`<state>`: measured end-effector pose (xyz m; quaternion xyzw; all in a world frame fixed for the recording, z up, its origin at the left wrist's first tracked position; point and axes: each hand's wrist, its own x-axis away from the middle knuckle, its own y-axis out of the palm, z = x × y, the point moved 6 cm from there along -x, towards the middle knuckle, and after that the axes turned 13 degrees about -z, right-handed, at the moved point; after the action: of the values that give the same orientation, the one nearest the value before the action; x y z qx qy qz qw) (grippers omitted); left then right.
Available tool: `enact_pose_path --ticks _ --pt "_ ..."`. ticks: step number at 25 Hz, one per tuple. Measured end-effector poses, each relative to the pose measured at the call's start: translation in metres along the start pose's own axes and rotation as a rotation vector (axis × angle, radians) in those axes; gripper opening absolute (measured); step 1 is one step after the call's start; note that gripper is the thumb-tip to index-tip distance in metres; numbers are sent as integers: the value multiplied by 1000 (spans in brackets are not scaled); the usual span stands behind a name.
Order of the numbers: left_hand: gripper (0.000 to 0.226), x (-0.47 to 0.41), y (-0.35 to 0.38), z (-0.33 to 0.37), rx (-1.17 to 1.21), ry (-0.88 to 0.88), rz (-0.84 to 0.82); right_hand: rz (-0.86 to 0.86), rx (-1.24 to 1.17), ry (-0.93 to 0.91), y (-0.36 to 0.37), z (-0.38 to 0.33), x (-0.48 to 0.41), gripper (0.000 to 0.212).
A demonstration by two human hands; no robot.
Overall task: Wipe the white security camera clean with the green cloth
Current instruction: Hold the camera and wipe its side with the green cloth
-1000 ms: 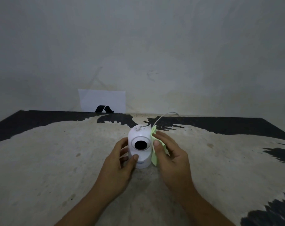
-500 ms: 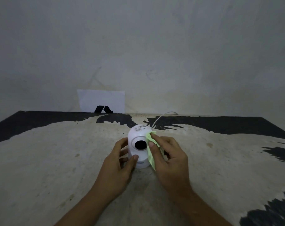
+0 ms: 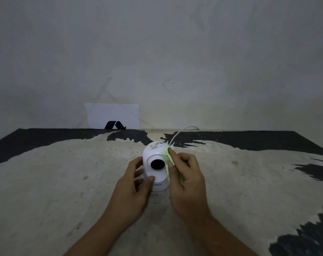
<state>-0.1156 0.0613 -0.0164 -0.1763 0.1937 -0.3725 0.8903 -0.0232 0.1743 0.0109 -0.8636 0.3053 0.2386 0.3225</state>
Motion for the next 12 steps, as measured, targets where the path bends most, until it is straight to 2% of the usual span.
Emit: enact_pose_path --ticks 4,9,12 --pt "53 1 0 0 -10 4 6 -56 -29 153 4 16 4 30" --pt "53 1 -1 1 -19 26 -10 -92 23 74 4 6 0 45" --pt "53 1 -1 1 -24 17 -11 -113 -6 135 7 11 1 43"
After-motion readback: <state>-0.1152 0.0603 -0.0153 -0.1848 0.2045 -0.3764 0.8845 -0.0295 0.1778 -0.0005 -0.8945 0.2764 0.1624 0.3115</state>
